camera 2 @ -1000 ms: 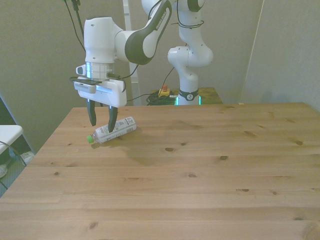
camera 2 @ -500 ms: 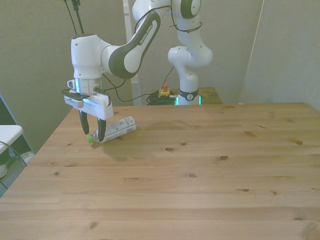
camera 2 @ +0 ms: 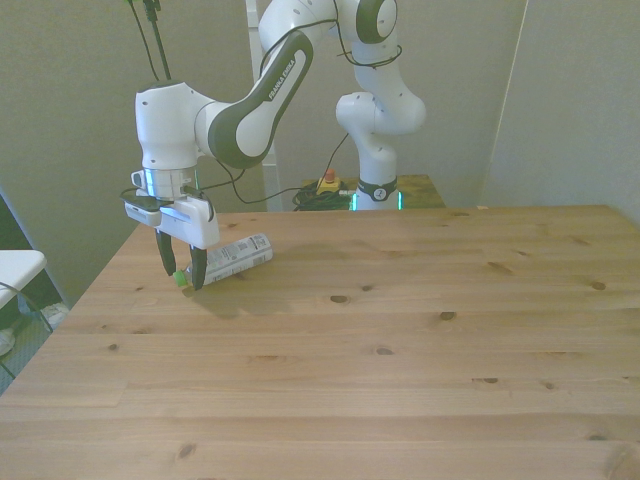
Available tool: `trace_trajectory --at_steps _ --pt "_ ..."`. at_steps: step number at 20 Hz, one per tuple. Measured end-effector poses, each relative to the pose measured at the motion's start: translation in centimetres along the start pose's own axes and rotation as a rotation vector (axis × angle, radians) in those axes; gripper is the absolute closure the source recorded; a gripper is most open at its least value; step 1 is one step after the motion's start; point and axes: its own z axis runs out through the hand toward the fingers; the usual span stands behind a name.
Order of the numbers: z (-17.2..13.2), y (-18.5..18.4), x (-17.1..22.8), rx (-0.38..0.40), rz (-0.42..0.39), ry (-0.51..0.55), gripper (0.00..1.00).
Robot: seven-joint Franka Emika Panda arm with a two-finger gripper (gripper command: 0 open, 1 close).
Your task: Stand the water bottle
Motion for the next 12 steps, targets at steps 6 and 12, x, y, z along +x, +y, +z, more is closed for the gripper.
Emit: trace_trajectory --at_steps 6,12 --pt "1.04 -0.2 -0.02 -0.009 -0.005 -0.007 1.0" --pt "1.05 -0.26 0.02 0.002 0.002 -0.014 1.0"
